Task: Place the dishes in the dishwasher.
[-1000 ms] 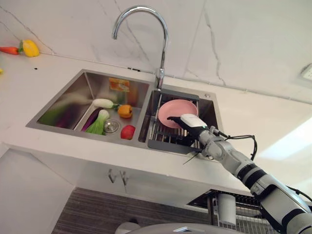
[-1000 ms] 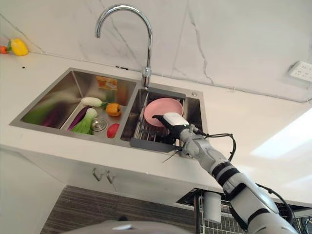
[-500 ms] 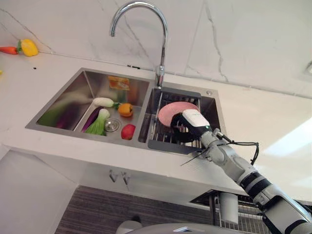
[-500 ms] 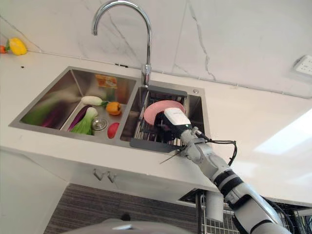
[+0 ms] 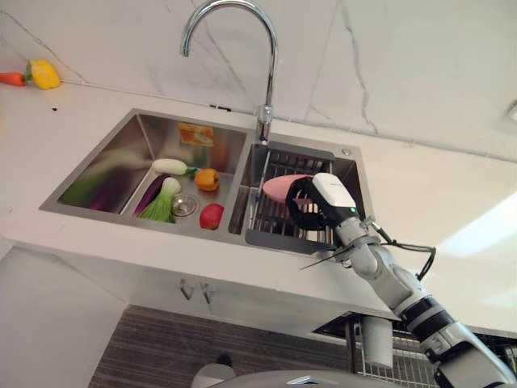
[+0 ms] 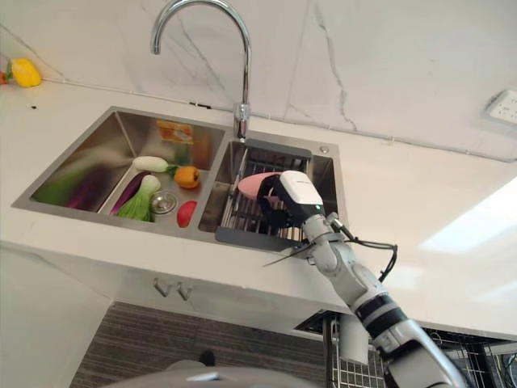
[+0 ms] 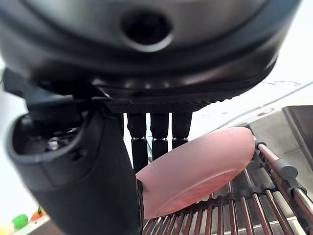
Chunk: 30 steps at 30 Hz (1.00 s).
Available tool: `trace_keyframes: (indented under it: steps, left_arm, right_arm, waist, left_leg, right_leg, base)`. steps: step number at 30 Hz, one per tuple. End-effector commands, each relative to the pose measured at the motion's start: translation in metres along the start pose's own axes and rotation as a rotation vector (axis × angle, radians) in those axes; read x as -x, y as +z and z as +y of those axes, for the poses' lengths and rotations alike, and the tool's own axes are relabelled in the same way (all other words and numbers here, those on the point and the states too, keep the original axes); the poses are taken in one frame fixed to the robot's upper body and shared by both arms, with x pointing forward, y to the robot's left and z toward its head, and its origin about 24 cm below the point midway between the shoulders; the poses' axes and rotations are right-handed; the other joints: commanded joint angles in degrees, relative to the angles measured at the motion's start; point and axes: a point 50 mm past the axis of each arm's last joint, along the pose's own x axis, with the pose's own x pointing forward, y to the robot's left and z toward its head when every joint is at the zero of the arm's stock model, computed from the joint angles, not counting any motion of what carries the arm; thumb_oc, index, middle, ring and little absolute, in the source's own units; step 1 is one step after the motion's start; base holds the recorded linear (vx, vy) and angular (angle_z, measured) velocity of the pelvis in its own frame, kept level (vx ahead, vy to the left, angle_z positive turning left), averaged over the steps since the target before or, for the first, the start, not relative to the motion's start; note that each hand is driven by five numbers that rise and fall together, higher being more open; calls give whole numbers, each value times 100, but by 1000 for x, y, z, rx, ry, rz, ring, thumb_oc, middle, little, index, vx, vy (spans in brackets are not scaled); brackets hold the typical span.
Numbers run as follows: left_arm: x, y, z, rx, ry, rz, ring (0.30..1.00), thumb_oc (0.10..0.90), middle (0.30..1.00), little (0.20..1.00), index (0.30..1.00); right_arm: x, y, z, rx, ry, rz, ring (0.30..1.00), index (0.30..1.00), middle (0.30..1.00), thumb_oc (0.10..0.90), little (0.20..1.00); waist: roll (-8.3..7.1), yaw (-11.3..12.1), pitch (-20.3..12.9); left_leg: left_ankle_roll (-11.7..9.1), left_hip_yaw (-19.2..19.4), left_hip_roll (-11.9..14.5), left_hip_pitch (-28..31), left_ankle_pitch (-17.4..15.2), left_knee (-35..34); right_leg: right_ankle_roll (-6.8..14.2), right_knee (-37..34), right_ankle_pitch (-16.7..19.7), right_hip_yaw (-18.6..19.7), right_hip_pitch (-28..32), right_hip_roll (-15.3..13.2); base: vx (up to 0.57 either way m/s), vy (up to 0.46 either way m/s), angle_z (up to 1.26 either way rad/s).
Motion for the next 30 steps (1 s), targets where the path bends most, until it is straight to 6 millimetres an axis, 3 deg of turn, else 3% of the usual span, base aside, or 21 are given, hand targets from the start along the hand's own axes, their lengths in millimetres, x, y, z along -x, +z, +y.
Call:
trace_keyframes:
  steps: [1, 8, 18, 27, 30]
  left_arm:
    - [1, -4, -11, -79, -14, 35, 900, 800, 900, 900, 900]
    - [2, -11, -13, -39, 0, 65, 900, 800, 900, 900, 900]
    - [3, -13, -17, -20, -1, 72, 900, 800, 900, 900, 900]
    - [4, -14, -20, -18, -10, 79, 900, 800, 900, 900, 900]
    - [4, -12, -24, -30, -26, 65, 900, 800, 900, 900, 900]
  right_arm:
    - [-14, 17, -59, -102, -296, -92, 300, 300, 300, 400, 300]
    - [9, 47, -107, -331, -586, -250, 300, 300, 300, 400, 300]
    - [30, 64, -140, -454, -785, -366, 300, 300, 300, 400, 300]
    - [54, 68, -164, -377, -918, -421, 300, 300, 300, 400, 300]
    - [62, 60, -170, -314, -943, -383, 300, 300, 300, 400, 300]
  waist:
    - [344, 80, -242]
    - [365, -99, -246]
    - [388, -236, -265]
    - [427, -458, -307]
    - [452, -613, -349]
  left_leg:
    - [-379, 22, 537, 136, -458, 20]
    - [-368, 98, 540, 153, -467, 20]
    - [-375, 165, 566, 187, -488, 20]
    - [-422, 387, 680, 294, -542, 20]
    - [-416, 630, 757, 422, -595, 26]
  right_leg:
    - [484, 200, -25, 18, -297, -569]
    - [471, 177, -14, 87, -332, -543]
    - [446, 136, -14, 203, -365, -489]
    - [440, 75, -27, 457, -485, -340]
    - [441, 62, -44, 756, -599, -216]
  base:
    - [0, 0, 0]
    - [-4, -1, -1]
    - [-1, -3, -9]
    - [10, -13, -11]
    - [34, -25, -41]
